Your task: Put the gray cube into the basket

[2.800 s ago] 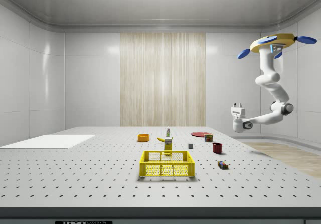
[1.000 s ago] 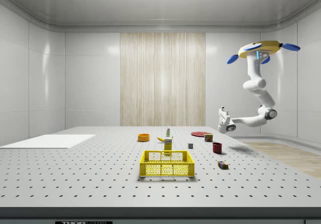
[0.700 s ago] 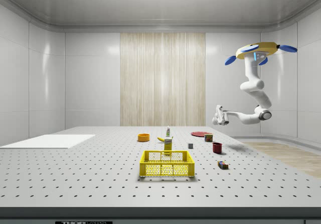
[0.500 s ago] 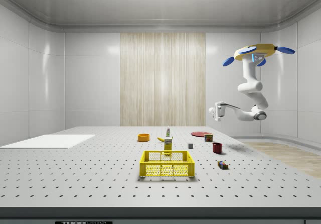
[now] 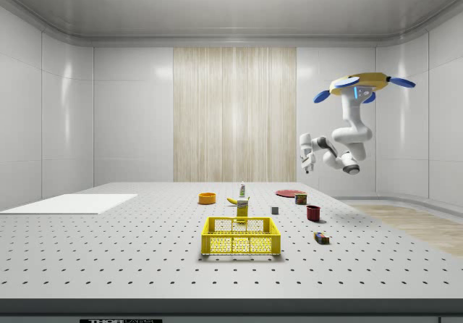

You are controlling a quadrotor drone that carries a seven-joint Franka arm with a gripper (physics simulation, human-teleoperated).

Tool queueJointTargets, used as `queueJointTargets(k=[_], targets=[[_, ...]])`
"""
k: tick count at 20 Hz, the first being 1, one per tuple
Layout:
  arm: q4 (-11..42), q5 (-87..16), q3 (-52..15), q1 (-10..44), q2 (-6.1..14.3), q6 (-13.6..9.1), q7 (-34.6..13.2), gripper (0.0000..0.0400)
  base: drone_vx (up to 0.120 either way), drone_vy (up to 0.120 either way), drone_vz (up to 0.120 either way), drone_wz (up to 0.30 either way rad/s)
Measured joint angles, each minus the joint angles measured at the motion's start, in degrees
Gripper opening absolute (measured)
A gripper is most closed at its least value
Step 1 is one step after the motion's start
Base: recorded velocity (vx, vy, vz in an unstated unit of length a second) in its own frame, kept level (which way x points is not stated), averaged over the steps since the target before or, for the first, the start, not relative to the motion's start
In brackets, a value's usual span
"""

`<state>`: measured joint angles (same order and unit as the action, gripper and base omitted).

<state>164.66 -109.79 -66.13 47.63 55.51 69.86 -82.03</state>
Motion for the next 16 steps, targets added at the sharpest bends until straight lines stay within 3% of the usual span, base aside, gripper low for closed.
queueJointTargets(k=[7, 14, 16], targets=[[1.2, -3.8, -4.0, 8.2, 3.5, -2.9, -5.4, 0.0400, 0.120, 0.000, -0.120, 0.000], [1.3, -3.8, -5.7, 11.2, 6.0, -2.5, -7.6, 0.0400, 0.120, -0.023, -0.006, 0.000], [1.3, -3.6, -6.0, 11.7, 6.7, -2.1, -8.0, 0.0400, 0.120, 0.000, -0.120, 0.000]])
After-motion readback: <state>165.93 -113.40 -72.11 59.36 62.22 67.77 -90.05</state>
